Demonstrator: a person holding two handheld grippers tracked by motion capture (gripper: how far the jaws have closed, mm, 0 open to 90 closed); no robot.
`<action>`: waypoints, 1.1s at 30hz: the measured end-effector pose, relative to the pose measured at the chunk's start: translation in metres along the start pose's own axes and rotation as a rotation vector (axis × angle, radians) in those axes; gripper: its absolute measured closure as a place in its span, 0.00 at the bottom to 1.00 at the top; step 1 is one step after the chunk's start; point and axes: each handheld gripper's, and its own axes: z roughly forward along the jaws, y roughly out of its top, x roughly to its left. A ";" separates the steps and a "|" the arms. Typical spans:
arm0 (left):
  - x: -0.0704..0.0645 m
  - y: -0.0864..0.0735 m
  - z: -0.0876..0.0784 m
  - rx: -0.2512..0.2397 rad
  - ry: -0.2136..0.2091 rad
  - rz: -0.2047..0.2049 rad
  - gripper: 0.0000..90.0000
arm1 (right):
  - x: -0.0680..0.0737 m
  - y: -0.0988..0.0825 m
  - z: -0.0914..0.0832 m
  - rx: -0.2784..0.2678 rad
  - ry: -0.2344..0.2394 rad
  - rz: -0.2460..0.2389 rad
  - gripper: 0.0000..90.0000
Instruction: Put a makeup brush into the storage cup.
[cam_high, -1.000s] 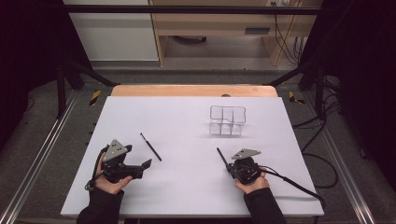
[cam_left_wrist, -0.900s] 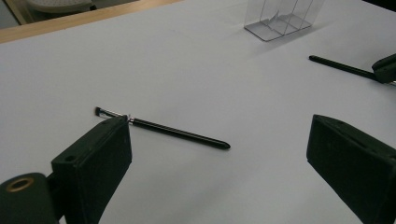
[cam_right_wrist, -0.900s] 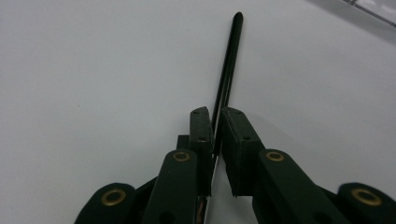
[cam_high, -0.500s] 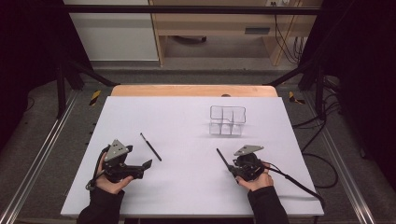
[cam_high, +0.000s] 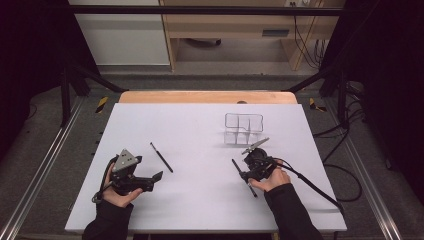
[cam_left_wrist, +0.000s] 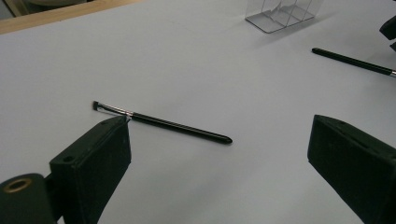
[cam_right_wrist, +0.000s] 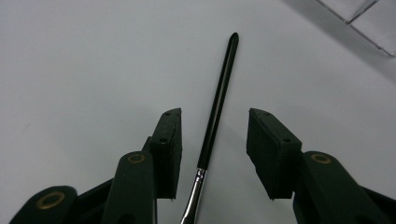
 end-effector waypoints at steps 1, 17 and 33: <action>0.000 0.000 0.000 -0.001 0.000 -0.001 0.06 | 0.001 0.001 0.002 0.011 -0.003 -0.001 0.63; 0.000 0.000 0.001 0.005 -0.001 0.001 0.06 | 0.005 0.000 0.023 0.143 -0.005 0.004 0.77; -0.001 -0.001 0.002 0.012 -0.002 0.006 0.06 | 0.006 -0.003 0.026 0.176 -0.010 0.008 0.93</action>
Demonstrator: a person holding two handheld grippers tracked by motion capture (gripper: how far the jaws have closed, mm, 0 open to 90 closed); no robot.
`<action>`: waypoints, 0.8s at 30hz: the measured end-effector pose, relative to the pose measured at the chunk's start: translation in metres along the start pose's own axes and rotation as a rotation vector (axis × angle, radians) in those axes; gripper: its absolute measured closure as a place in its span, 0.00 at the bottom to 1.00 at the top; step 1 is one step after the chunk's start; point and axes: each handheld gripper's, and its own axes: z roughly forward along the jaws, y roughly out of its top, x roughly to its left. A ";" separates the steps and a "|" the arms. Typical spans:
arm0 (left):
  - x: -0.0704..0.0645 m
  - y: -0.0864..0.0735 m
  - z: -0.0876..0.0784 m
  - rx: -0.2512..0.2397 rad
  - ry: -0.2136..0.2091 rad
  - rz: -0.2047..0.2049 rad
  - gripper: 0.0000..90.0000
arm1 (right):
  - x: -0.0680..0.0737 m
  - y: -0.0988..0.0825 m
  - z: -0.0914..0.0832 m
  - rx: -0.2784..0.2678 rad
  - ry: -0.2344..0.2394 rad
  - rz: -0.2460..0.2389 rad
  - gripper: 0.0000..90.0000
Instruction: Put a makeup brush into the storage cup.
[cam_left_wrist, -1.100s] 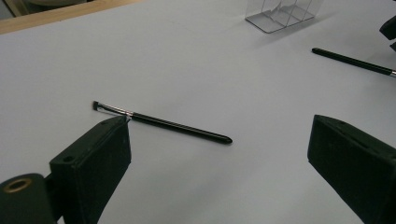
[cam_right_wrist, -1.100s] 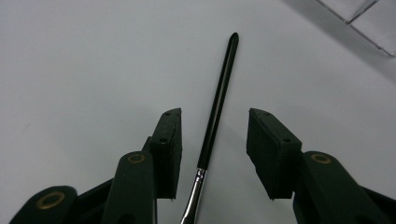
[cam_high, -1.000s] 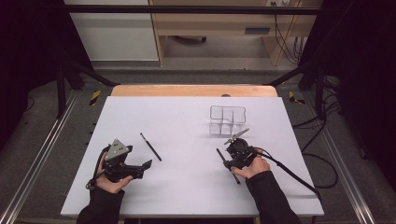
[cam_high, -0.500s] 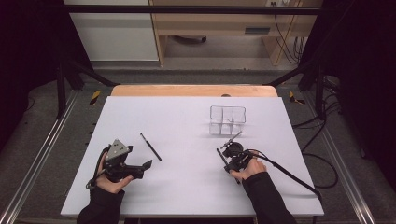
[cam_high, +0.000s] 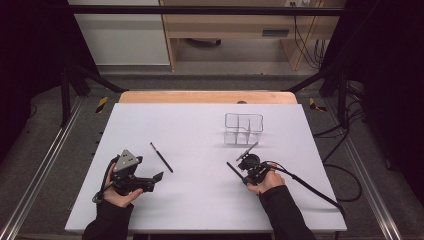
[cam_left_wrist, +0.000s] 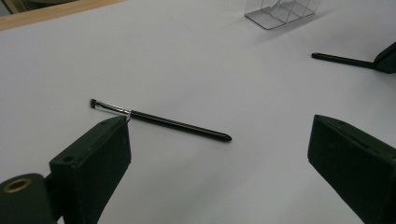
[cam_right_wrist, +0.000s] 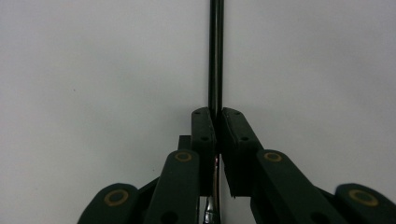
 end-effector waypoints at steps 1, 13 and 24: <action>0.000 0.000 0.000 0.000 0.000 0.000 0.06 | 0.000 0.000 0.000 0.000 0.000 0.000 0.93; -0.001 0.000 0.000 0.002 -0.005 0.003 0.06 | -0.002 -0.001 -0.008 -0.052 0.007 -0.017 0.93; -0.005 0.004 0.003 0.009 -0.015 0.041 0.06 | -0.008 -0.001 -0.025 -0.124 0.063 -0.039 0.93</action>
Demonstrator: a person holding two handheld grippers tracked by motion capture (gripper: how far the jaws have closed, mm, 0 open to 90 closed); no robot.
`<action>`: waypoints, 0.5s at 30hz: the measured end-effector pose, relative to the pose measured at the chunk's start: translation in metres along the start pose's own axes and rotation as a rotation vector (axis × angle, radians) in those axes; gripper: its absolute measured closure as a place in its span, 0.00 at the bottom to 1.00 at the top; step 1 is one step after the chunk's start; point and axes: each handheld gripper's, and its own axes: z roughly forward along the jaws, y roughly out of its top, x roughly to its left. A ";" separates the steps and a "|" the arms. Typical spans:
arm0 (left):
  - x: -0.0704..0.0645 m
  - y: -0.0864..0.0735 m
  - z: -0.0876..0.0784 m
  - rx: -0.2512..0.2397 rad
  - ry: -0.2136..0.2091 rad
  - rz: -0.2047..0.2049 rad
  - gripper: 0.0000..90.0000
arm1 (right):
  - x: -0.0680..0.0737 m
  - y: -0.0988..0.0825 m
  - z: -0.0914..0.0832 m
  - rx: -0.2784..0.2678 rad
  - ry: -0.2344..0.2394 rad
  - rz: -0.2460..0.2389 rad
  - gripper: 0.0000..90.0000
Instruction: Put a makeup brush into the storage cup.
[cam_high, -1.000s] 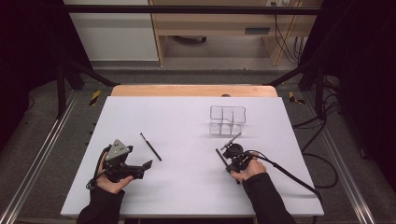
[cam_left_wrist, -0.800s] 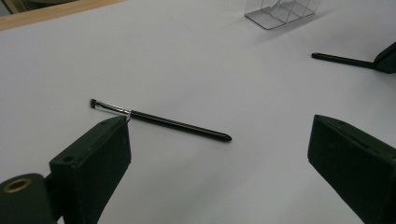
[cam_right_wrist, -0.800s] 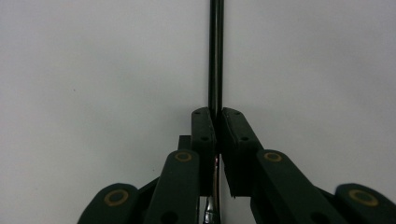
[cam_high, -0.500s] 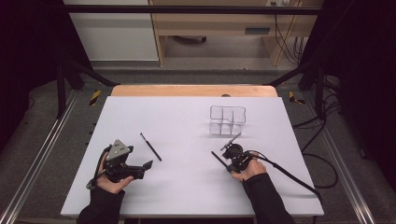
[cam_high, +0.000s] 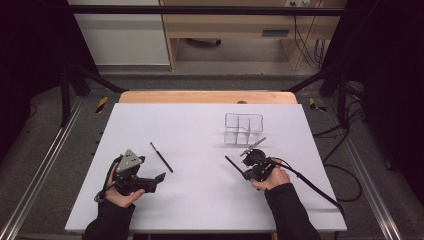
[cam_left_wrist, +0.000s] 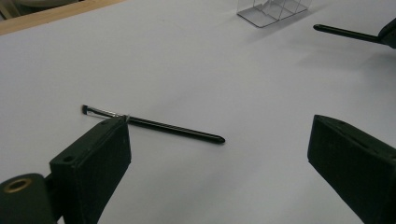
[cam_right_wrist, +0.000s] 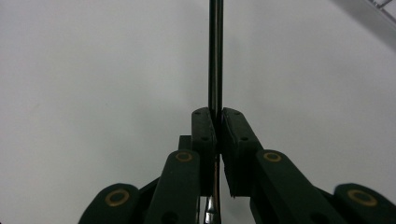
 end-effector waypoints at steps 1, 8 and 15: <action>0.000 0.000 0.000 0.000 0.000 0.000 0.06 | 0.000 0.000 0.000 0.000 0.000 0.000 0.93; -0.003 0.006 0.002 0.004 -0.016 0.037 0.06 | 0.000 0.004 -0.012 -0.058 0.034 -0.040 0.93; -0.008 0.013 0.000 -0.004 -0.026 0.077 0.06 | 0.004 0.009 -0.022 -0.087 0.056 -0.068 0.93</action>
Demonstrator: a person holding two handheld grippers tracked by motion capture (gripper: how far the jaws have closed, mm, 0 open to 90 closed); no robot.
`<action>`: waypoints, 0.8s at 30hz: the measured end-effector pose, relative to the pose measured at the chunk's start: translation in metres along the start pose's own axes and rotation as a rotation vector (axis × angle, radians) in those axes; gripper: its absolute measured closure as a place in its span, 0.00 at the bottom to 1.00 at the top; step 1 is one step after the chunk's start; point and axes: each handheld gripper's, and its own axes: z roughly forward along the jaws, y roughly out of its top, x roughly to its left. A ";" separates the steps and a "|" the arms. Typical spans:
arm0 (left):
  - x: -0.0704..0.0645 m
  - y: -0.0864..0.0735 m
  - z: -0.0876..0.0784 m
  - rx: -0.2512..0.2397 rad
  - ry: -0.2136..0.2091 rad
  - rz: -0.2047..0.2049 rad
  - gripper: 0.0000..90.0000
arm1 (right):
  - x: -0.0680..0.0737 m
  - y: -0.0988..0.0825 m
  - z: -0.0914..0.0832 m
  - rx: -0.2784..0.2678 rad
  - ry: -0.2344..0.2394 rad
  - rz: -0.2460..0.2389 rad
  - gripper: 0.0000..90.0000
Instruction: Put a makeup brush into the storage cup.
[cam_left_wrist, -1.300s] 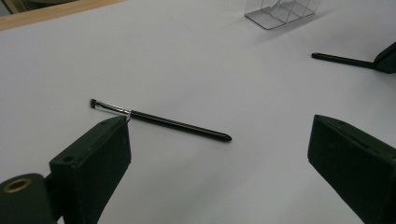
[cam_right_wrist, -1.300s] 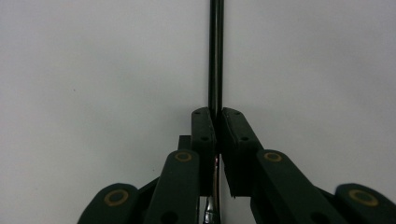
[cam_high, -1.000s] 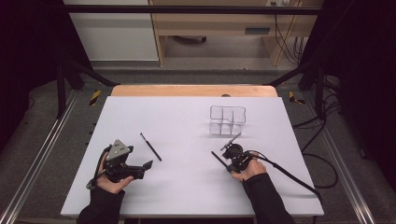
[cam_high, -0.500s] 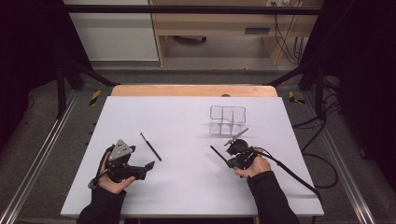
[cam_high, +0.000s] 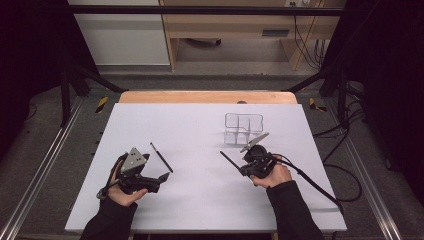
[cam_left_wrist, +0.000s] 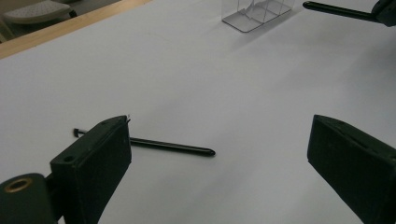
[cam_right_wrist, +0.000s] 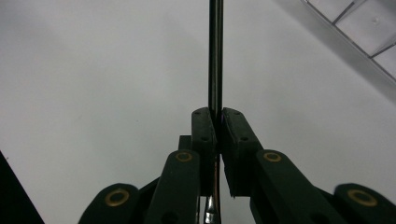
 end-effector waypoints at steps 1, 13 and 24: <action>-0.001 0.002 0.000 -0.005 -0.008 0.009 0.06 | 0.001 0.001 -0.001 0.000 0.002 -0.001 0.93; -0.011 0.021 0.003 -0.001 -0.022 0.101 0.06 | 0.009 0.013 -0.009 -0.010 0.046 -0.050 0.93; -0.027 0.038 0.014 0.031 -0.036 0.197 0.06 | 0.016 0.020 -0.011 -0.005 0.079 -0.080 0.93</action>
